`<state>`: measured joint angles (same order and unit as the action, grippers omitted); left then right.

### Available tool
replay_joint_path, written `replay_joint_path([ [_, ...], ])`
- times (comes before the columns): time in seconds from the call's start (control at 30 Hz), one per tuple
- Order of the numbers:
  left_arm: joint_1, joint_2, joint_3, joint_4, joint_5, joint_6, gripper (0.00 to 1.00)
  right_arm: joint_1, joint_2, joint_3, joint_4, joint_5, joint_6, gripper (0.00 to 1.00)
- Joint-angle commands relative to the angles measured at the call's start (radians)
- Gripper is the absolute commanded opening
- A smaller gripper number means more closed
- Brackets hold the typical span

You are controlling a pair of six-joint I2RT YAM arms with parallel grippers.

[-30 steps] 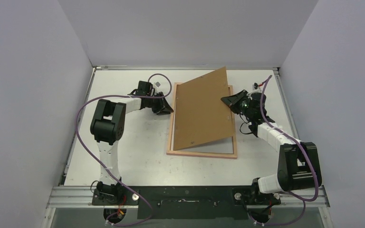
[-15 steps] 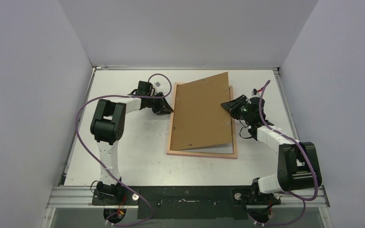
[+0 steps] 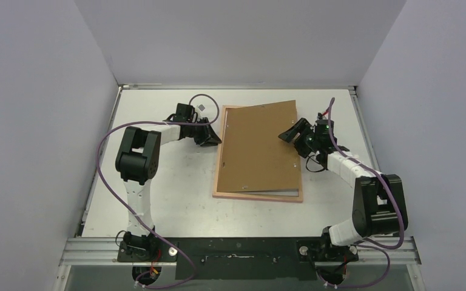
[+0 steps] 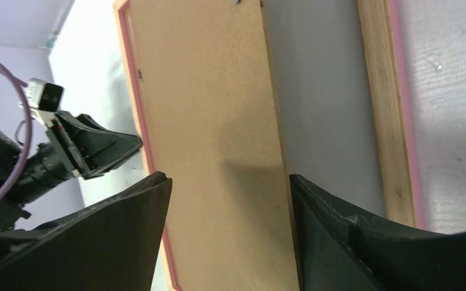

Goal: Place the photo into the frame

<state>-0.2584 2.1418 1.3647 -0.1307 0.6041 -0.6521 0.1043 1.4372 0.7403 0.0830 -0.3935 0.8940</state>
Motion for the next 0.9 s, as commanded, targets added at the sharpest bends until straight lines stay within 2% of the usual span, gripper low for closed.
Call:
replay_joint_path([
  [0.0,0.000,0.032,0.022,-0.021,-0.014,0.014,0.24,-0.005,0.080,0.123,-0.105,-0.044,-0.122,0.68],
  [0.2,0.005,0.033,0.024,-0.024,-0.011,0.016,0.24,-0.005,0.155,0.175,-0.136,-0.102,-0.167,0.67],
  [0.33,0.005,0.035,0.028,-0.021,-0.007,0.014,0.24,-0.005,0.158,0.175,-0.150,-0.109,-0.180,0.71],
  [0.67,0.010,0.050,0.055,-0.035,-0.008,0.015,0.24,-0.005,0.175,0.282,-0.375,0.016,-0.331,0.88],
  [0.87,0.011,0.049,0.066,-0.050,-0.016,0.019,0.24,-0.004,0.170,0.342,-0.499,0.105,-0.403,0.90],
])
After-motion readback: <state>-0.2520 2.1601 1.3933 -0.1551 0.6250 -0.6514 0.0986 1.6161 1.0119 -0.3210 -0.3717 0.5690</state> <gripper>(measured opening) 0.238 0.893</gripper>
